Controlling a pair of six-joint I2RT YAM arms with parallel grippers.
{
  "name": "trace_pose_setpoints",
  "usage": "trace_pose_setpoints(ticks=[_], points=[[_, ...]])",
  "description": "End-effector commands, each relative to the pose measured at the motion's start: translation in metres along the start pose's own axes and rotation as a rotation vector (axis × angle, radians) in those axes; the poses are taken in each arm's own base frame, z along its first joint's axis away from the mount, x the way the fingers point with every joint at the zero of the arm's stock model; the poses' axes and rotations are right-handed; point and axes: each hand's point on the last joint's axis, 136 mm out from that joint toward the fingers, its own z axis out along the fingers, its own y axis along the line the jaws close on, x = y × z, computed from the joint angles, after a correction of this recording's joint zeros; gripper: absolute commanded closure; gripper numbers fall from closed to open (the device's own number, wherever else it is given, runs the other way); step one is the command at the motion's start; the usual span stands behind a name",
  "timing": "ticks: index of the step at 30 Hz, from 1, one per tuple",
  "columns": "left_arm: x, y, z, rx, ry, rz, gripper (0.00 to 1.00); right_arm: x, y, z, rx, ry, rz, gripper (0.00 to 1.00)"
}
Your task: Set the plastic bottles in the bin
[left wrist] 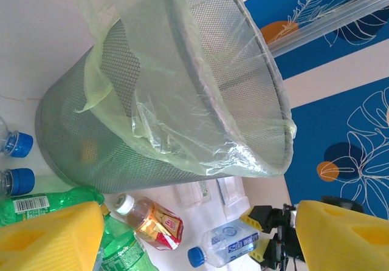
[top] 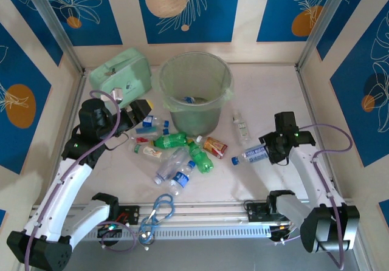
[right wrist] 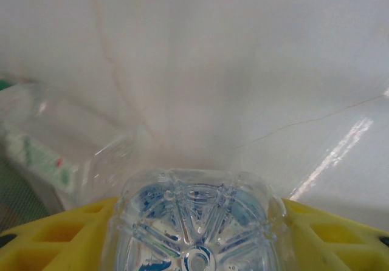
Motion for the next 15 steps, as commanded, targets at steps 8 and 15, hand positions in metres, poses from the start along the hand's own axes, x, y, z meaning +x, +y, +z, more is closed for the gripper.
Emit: trace_pose_setpoints(ticks=[8, 15], points=[[0.0, -0.054, -0.008, 0.234, 0.054, 0.073, 0.14, 0.025, 0.058, -0.071, -0.2, 0.016, -0.246, 0.45], [0.047, -0.096, -0.001, 0.372, 0.231, 0.238, 0.08, 0.056, 0.102, -0.127, -0.409, 0.096, -0.36, 0.45]])
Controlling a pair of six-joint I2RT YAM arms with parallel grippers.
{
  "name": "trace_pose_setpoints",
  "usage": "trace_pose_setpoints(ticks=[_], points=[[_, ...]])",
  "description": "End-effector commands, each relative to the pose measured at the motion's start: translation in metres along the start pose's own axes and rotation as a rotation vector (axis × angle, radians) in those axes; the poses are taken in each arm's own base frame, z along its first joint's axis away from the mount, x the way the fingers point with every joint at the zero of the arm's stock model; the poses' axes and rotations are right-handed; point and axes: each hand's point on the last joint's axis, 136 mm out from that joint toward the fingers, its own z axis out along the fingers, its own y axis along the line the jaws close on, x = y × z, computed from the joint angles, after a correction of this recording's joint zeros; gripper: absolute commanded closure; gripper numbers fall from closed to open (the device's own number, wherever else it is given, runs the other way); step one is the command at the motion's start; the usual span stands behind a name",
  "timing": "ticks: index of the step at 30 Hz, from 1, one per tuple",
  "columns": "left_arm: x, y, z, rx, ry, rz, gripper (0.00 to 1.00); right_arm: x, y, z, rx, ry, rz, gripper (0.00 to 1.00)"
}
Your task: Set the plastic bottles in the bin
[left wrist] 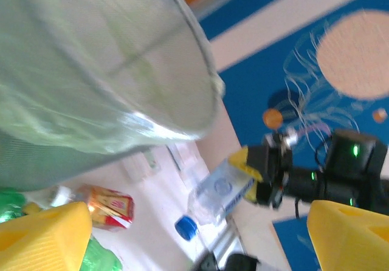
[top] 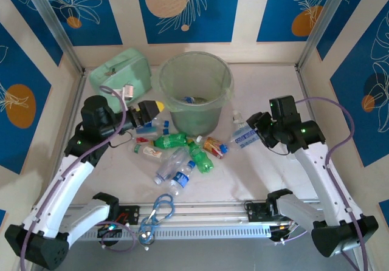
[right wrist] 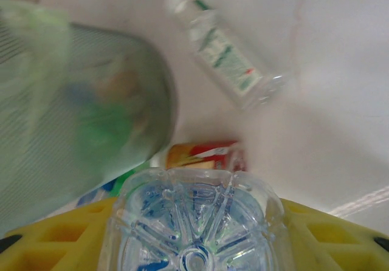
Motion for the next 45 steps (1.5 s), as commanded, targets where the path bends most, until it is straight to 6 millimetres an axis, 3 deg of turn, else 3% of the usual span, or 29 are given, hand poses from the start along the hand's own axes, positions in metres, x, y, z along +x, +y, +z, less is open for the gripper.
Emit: trace_pose_setpoints(ticks=[1, 5, 10, 13, 17, 26, 38, 45], points=[[0.02, -0.041, 0.01, 0.128, 0.096, 0.146, 0.08, 0.013, 0.033, -0.027, -0.134, 0.054, -0.062, 0.45], [0.051, -0.061, 0.031, 0.221, 0.207, 0.169, 0.09, 0.019, 0.075, -0.056, -0.295, 0.09, -0.104, 0.45], [0.073, -0.087, 0.043, 0.338, 0.276, 0.19, 0.14, 0.027, 0.117, -0.081, -0.461, 0.127, -0.143, 0.44], [0.08, -0.096, 0.047, 0.378, 0.286, 0.18, 0.15, 0.028, 0.134, -0.092, -0.538, 0.132, -0.148, 0.44], [0.074, -0.098, 0.048, 0.388, 0.24, 0.14, 0.17, 0.03, 0.151, -0.098, -0.608, 0.155, -0.14, 0.44], [0.067, -0.086, 0.059, 0.345, 0.189, 0.046, 0.18, 0.036, 0.168, -0.096, -0.667, 0.191, -0.14, 0.44], [0.063, -0.094, 0.062, 0.399, 0.183, 0.022, 0.48, 0.043, 0.171, -0.086, -0.662, 0.202, -0.138, 0.44], [0.063, -0.093, 0.059, 0.392, 0.173, 0.034, 0.58, 0.045, 0.172, -0.08, -0.653, 0.21, -0.134, 0.44]])
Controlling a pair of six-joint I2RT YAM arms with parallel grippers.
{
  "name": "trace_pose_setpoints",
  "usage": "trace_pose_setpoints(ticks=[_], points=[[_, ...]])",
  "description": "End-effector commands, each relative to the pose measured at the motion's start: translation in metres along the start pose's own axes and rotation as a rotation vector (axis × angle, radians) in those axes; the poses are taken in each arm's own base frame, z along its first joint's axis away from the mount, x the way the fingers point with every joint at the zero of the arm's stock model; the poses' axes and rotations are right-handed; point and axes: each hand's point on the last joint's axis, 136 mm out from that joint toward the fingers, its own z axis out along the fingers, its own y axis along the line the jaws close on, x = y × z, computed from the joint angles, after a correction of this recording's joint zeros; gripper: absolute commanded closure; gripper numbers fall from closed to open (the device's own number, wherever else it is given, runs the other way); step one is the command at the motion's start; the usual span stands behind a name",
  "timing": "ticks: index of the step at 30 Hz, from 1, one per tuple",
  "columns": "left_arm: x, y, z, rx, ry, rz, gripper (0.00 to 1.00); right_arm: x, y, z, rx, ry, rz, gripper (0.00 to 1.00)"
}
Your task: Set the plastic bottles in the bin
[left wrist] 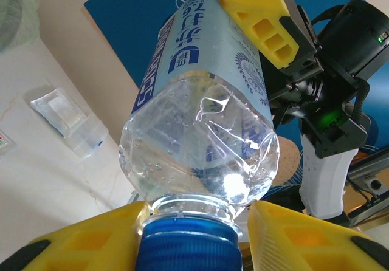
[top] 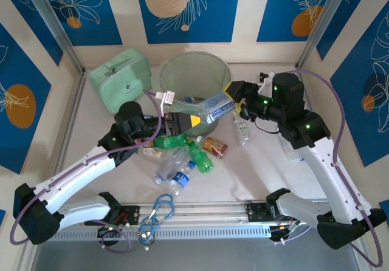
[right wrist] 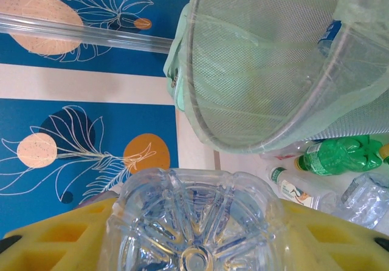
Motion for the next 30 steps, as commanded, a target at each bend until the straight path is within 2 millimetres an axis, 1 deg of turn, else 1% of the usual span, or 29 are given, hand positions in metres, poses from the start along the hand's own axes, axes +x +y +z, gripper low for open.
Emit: trace_pose_setpoints(ticks=[1, 6, 9, 10, 14, 17, 19, 21, 24, 27, 30], points=[[-0.002, -0.009, -0.003, 0.016, -0.016, 0.036, 0.59, 0.009, 0.003, 0.006, -0.021, 0.044, 0.004, 0.43], [-0.007, -0.009, -0.005, -0.002, -0.047, 0.049, 0.64, 0.009, 0.003, 0.005, -0.018, 0.038, 0.002, 0.43], [-0.011, -0.012, -0.006, 0.0, -0.063, 0.056, 0.66, 0.009, 0.002, 0.004, -0.01, 0.033, 0.002, 0.37], [-0.013, -0.013, -0.006, 0.002, -0.07, 0.061, 0.67, 0.009, 0.0, 0.004, -0.004, 0.03, 0.002, 0.35], [-0.022, -0.018, -0.01, 0.0, -0.107, 0.078, 0.71, 0.006, -0.004, 0.001, 0.02, 0.008, 0.001, 0.2], [-0.031, -0.022, -0.015, -0.009, -0.135, 0.099, 0.73, 0.001, -0.011, -0.006, 0.07, -0.028, -0.023, 0.13], [-0.042, -0.025, -0.02, -0.032, -0.163, 0.121, 0.73, -0.004, -0.022, -0.015, 0.139, -0.067, -0.046, 0.11], [-0.057, -0.028, -0.028, -0.069, -0.206, 0.152, 0.73, -0.008, -0.036, -0.026, 0.213, -0.098, -0.065, 0.1], [-0.081, -0.024, -0.042, -0.161, -0.27, 0.178, 0.73, -0.011, -0.055, -0.04, 0.287, -0.115, -0.063, 0.11], [-0.105, -0.016, -0.053, -0.241, -0.321, 0.191, 0.73, -0.008, -0.071, -0.05, 0.321, -0.118, -0.047, 0.1], [-0.128, -0.011, -0.058, -0.273, -0.351, 0.201, 0.74, -0.003, -0.085, -0.056, 0.326, -0.11, -0.023, 0.1]])
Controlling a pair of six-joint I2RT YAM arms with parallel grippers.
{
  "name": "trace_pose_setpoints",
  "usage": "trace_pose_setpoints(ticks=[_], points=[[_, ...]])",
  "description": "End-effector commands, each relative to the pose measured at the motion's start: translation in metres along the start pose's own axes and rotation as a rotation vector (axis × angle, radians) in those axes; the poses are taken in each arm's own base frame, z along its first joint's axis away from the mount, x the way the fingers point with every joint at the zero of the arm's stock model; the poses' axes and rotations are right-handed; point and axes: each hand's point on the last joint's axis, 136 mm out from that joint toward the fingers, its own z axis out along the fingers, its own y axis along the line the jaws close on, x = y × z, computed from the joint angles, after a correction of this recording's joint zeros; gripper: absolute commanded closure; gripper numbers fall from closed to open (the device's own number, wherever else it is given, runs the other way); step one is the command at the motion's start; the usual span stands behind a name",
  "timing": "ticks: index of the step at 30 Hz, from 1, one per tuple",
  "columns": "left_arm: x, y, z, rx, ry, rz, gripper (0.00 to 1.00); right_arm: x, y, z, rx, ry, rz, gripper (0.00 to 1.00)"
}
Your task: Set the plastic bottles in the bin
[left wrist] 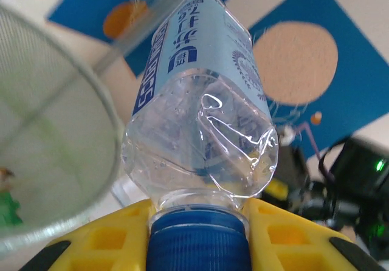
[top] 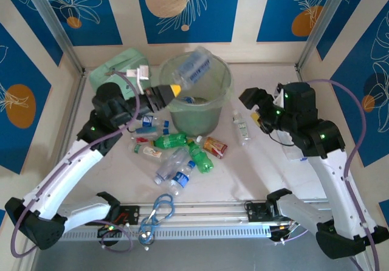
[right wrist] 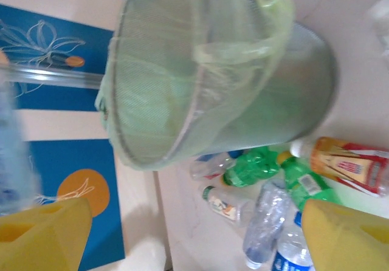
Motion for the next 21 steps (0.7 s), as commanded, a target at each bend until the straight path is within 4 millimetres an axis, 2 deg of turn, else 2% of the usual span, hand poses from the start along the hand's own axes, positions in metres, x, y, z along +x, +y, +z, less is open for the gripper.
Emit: trace_pose_setpoints(ticks=[1, 6, 11, 16, 18, 21], points=[[-0.029, 0.01, 0.002, -0.072, -0.049, 0.059, 0.74, 0.013, -0.03, -0.004, 0.072, 0.041, 0.003, 0.1], [-0.047, 0.034, 0.021, -0.189, -0.004, 0.122, 0.75, 0.019, -0.044, -0.007, 0.096, 0.055, 0.022, 0.1], [-0.039, 0.067, 0.04, -0.276, 0.074, 0.135, 0.75, 0.016, -0.05, -0.013, 0.1, 0.042, 0.032, 0.1], [-0.032, 0.095, 0.05, -0.346, 0.108, 0.143, 0.75, 0.014, -0.053, -0.012, 0.098, 0.046, 0.049, 0.1], [-0.031, 0.103, 0.052, -0.369, 0.113, 0.147, 0.67, 0.014, -0.053, -0.012, 0.096, 0.047, 0.055, 0.1], [-0.031, 0.111, 0.054, -0.394, 0.112, 0.149, 0.46, 0.012, -0.054, -0.012, 0.094, 0.049, 0.06, 0.11]])
